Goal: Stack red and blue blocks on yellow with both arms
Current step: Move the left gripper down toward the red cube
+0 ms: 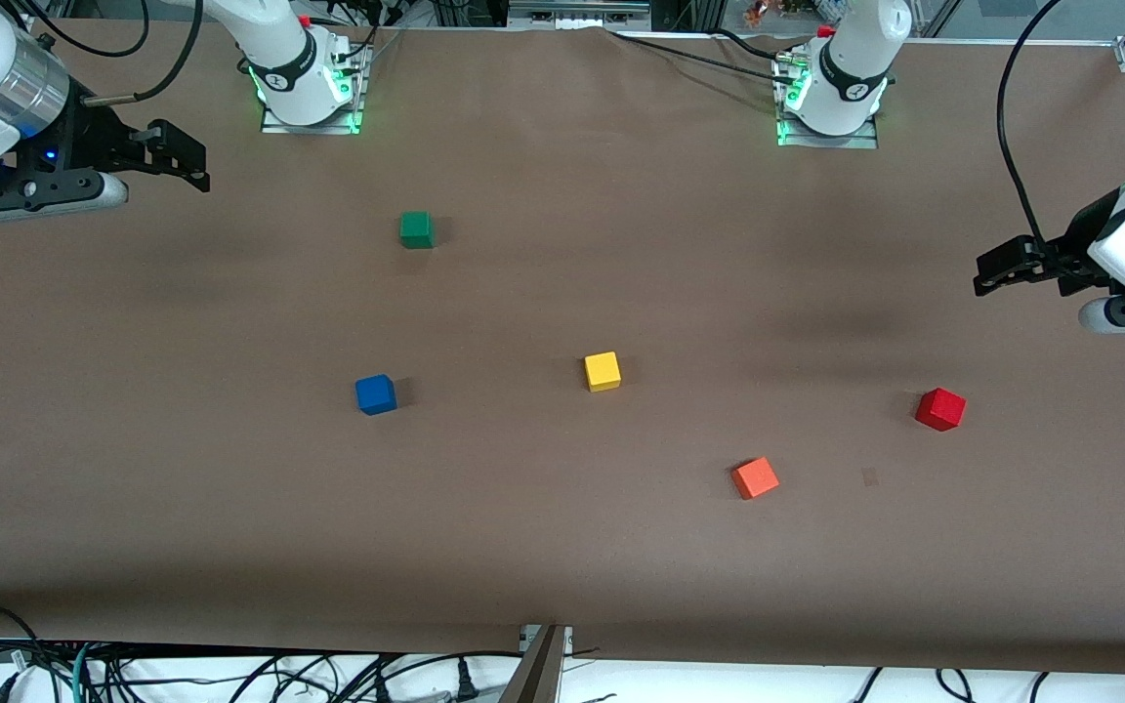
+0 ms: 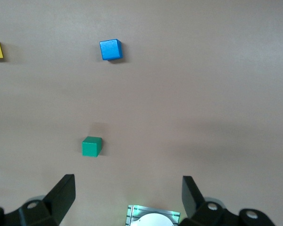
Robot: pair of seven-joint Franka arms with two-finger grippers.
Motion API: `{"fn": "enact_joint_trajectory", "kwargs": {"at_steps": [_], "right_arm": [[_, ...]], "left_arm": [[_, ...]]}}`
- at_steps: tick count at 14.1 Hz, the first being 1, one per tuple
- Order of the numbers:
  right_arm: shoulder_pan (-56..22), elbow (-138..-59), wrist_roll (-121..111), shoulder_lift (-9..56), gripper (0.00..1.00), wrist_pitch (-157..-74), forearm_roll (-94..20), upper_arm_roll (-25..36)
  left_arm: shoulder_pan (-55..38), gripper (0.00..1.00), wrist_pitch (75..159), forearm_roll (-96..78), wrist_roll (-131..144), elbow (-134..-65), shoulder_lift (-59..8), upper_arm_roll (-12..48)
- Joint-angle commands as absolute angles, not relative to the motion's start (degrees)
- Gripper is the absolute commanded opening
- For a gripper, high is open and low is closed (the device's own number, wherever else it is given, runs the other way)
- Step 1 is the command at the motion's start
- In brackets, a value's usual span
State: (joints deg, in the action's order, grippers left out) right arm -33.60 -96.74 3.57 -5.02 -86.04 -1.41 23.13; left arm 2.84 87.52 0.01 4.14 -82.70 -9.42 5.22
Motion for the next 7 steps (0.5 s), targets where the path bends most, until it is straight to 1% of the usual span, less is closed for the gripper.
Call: {"fn": "enact_joint_trajectory", "kwargs": {"at_steps": [1,3,5,7], "right_arm": [[-33.7,-95.1,2.7,-3.8,1.0,-85.8,-0.4,22.7],[-33.2,-89.6,2.1,1.1,1.0,-84.6,-0.4,22.8],[-33.1,-83.5,0.3,6.6,1.0,-80.7,-1.0,22.9],[-33.1,-82.4,0.1,7.5,1.0,-80.4,-1.3,22.9]], "left_arm": [[2.2,1.0,86.4,0.2,4.6,-80.9,-10.3,5.2],[2.5,1.0,86.6,0.2,4.5,-80.7,-10.5,5.2],[2.7,1.0,86.7,0.1,4.3,-80.7,-12.0,5.2],[3.6,1.0,87.2,1.5,3.3,-80.7,-14.8,4.9]]}}
